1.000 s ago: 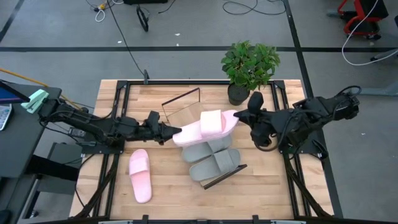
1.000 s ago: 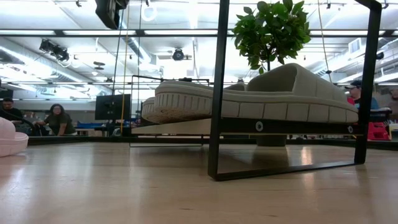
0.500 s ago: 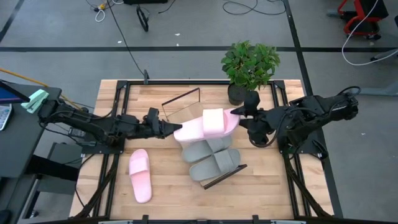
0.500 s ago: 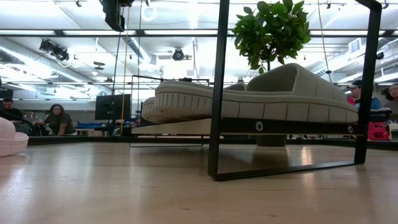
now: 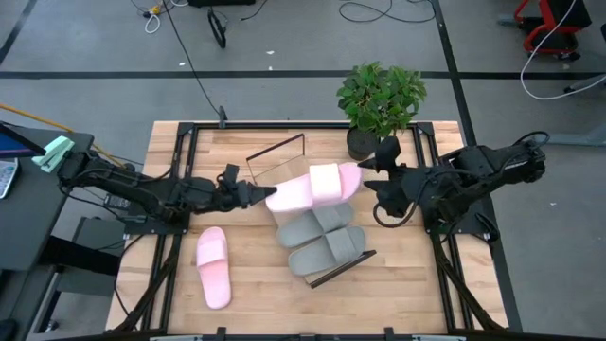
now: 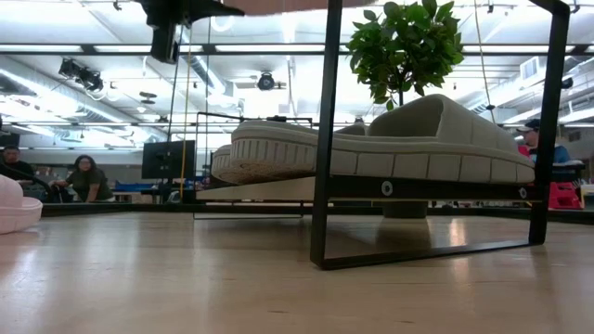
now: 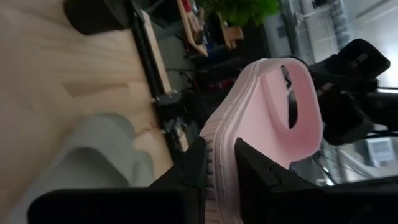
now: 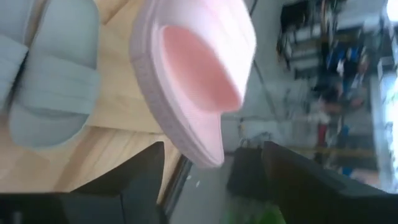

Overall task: Pick and place slides into the shelf
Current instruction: Put the bottom pink slide on the shelf

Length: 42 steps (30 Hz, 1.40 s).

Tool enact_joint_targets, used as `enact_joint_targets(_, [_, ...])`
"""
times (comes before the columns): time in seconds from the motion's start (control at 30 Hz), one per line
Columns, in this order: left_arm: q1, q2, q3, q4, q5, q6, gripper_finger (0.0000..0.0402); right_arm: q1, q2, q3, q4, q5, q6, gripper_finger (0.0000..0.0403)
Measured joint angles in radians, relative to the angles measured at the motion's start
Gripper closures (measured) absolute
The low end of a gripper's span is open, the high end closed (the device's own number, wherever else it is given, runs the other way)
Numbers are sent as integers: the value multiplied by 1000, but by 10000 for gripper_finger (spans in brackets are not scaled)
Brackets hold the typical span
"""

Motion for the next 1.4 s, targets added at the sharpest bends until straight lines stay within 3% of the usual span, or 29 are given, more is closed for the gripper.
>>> enact_joint_targets(0.23, [-35,38,0,-26,-121,7,345,3,-7,0,-94,4,317,146])
enact_joint_targets(0.5, [-113,124,0,-53,-330,-9,347,3,-38,0,-143,8,536,168])
enact_joint_targets(0.97, [-135,274,0,-134,-455,-37,347,3,-49,0,-136,8,645,197])
enact_joint_targets(1.4, [-134,416,0,-206,-491,-134,347,3,-49,0,-73,0,677,200])
